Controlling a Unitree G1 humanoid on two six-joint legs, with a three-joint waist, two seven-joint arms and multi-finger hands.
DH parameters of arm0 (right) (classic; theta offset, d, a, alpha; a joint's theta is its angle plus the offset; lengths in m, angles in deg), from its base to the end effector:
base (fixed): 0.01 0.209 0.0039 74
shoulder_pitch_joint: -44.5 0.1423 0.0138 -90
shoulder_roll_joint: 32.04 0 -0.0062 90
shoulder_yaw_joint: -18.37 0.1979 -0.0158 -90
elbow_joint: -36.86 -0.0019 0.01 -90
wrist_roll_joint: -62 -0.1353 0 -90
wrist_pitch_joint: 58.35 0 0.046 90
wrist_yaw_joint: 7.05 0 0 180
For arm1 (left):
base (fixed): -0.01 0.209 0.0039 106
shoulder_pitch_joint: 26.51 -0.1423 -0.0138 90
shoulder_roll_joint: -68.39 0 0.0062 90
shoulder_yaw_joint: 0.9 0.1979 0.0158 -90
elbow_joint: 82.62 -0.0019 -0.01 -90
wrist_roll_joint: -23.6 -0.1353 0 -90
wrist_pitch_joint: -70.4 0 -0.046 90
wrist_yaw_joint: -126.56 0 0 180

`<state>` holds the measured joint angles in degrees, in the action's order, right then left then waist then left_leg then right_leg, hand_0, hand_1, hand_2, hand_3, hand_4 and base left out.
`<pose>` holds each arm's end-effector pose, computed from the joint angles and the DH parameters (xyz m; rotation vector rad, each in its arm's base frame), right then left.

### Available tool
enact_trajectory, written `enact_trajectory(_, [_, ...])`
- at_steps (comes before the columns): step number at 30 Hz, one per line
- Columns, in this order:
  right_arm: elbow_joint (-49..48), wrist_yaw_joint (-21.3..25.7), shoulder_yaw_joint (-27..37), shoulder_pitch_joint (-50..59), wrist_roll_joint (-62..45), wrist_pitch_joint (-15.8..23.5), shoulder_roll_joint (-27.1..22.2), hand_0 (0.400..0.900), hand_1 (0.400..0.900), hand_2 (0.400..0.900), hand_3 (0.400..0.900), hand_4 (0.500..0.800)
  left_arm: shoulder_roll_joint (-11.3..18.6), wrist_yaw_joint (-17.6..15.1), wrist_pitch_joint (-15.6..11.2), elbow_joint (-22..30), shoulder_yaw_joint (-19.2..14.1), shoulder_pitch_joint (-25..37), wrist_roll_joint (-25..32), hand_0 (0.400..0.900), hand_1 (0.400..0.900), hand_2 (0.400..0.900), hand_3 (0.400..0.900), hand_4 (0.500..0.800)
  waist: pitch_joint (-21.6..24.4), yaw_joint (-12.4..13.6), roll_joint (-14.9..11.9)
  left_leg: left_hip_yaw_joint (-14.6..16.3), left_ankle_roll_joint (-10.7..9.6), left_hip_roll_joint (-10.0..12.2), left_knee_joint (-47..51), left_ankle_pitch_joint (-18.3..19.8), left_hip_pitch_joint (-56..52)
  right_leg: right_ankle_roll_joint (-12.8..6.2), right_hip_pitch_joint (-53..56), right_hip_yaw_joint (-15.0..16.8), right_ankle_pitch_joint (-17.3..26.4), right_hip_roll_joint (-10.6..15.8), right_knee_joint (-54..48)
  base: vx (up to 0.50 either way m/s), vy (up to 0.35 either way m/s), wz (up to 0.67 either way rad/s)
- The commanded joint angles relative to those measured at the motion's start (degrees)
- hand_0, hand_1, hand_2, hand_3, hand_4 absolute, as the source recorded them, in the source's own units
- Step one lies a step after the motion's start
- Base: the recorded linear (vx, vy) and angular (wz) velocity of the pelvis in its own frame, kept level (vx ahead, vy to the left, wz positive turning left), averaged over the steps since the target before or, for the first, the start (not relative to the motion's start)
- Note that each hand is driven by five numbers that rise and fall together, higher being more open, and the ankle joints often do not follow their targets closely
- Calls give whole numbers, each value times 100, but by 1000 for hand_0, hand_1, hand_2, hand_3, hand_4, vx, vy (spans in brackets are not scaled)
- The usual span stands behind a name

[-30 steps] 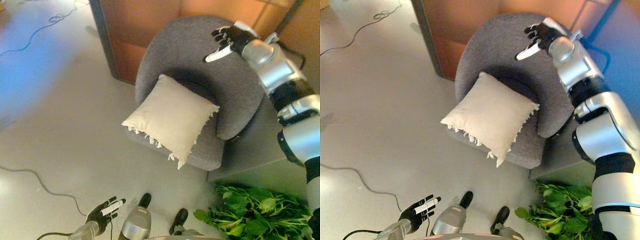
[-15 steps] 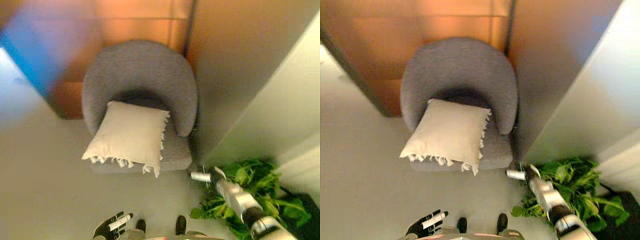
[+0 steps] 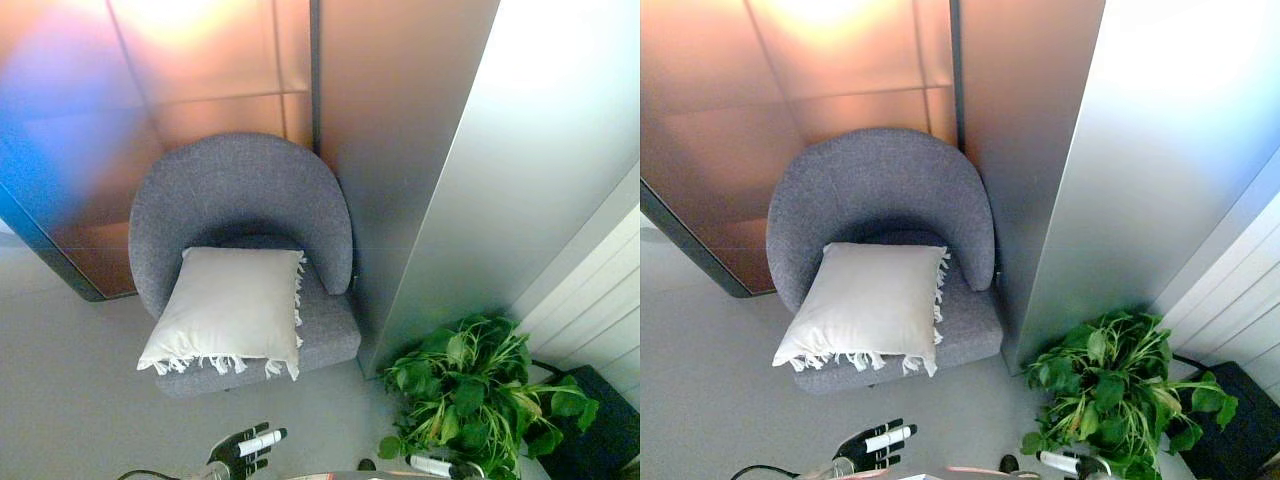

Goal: Pick up the pillow and put it on the sofa.

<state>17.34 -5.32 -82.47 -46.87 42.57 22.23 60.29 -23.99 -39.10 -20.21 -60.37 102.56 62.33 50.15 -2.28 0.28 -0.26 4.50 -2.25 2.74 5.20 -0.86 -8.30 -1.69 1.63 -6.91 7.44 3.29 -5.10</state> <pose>0.0535 -0.2238 -0.1310 -0.0325 1.4090 -0.2274 0.0702 0.2189 -0.1275 -0.2062 1.1648 -0.0048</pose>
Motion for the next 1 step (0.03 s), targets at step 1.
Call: enact_trajectory(1, [274,71,271,420,122,297,-107,900,900,900,900,800,21,121,-156,-321,-53,435,-338,900,900,900,900,800,-71,13,64,-272,163,-319,-20,161,239,-273,381,64,-844,-40,467,-23,-9,-13])
